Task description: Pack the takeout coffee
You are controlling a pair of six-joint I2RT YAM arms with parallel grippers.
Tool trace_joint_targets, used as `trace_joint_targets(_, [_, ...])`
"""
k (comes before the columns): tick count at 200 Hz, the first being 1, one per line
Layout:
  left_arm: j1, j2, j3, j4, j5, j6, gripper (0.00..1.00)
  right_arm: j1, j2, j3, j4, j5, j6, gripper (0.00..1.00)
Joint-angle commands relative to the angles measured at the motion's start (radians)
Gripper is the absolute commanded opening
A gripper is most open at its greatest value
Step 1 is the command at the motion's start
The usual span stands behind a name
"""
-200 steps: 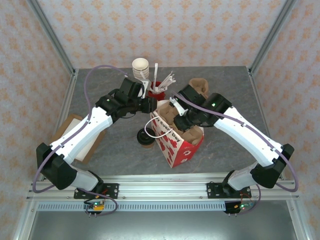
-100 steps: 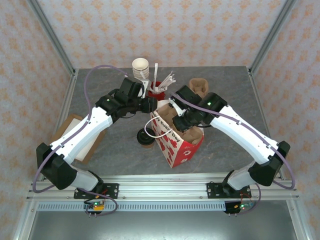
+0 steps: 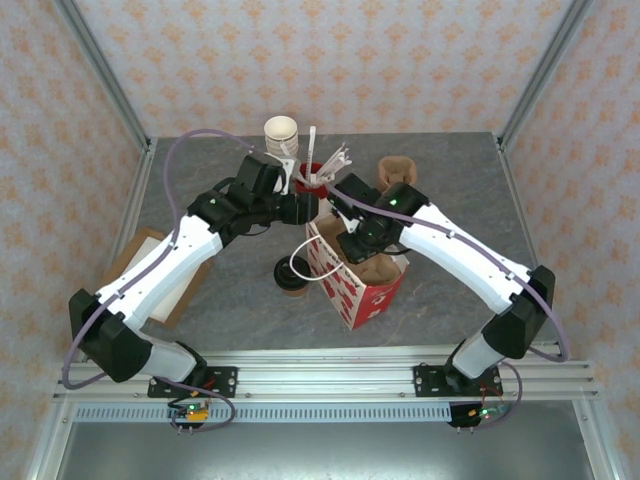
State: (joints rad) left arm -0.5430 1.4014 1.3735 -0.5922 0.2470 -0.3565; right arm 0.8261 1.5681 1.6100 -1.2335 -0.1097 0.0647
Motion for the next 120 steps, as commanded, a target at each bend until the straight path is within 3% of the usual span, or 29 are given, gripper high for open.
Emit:
trace_joint_targets(1, [0.006,-0.08,-0.001,0.039,-0.061,-0.014,0.69,0.005,0.025,0.011,-0.008,0.057,0.037,0.27])
trace_joint_targets(47, [0.005,-0.157,-0.029,0.042,-0.157,-0.022,0.74,0.005,0.063,-0.024,0.034,0.1,0.033,0.29])
trace_joint_targets(120, [0.005,-0.253,-0.086,0.048,-0.232,-0.021,0.77,0.004,0.103,-0.188,0.214,0.044,0.01,0.29])
